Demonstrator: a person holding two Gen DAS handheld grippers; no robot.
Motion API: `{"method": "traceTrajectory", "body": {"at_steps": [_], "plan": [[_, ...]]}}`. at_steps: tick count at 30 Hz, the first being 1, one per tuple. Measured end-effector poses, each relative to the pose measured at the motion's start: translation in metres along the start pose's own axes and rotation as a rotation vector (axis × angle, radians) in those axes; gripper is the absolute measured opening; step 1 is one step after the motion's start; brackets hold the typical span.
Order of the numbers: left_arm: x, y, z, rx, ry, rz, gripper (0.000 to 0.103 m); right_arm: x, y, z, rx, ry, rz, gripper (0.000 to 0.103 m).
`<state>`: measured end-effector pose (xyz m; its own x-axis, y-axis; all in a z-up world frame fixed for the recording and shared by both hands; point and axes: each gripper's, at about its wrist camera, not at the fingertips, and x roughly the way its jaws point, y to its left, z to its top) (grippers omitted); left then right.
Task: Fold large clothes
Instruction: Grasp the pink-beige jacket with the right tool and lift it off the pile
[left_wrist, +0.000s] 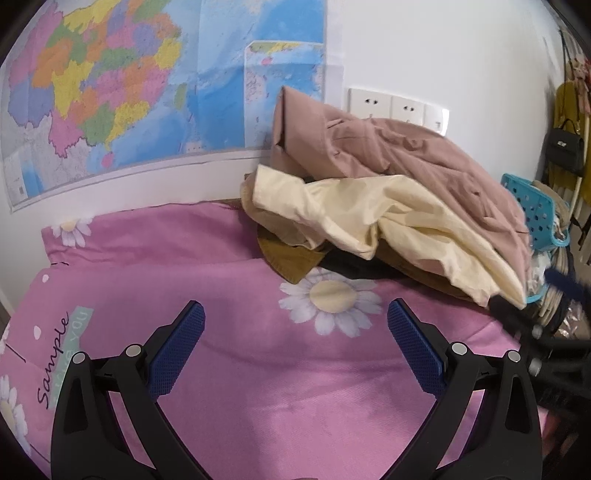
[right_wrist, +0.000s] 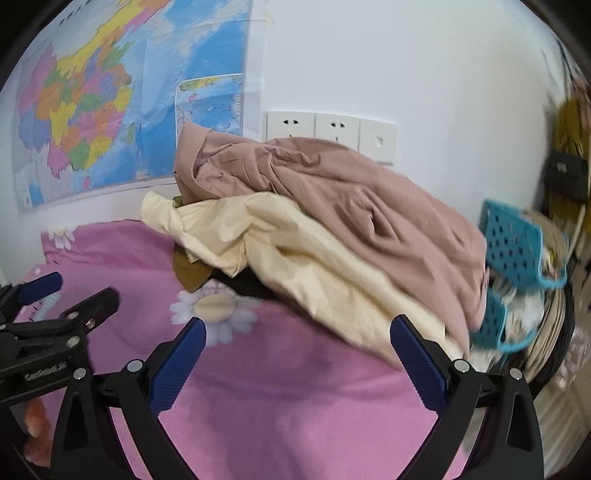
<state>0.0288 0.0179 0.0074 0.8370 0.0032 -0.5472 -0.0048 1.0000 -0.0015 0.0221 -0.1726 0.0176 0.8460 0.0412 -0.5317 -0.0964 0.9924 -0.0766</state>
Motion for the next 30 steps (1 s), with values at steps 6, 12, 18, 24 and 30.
{"method": "traceTrajectory", "body": {"at_steps": [6,12,18,24,30], "plan": [[0.027,0.02,0.009,-0.008,0.023,0.027,0.098,0.044,0.011,0.065,-0.152,-0.032,-0.004,0.097],[0.05,0.036,0.026,-0.011,0.038,0.053,0.098,0.119,0.024,0.14,-0.265,-0.011,-0.004,0.094],[0.069,0.054,0.035,-0.021,0.046,0.077,0.098,0.187,0.048,0.169,-0.34,0.101,0.098,0.095],[0.093,0.069,0.034,-0.011,0.089,0.105,0.098,0.22,0.064,0.176,-0.397,0.098,0.11,0.063],[0.1,0.085,0.046,-0.005,0.063,0.095,0.098,0.16,0.028,0.211,-0.271,-0.038,0.144,0.011]]}}
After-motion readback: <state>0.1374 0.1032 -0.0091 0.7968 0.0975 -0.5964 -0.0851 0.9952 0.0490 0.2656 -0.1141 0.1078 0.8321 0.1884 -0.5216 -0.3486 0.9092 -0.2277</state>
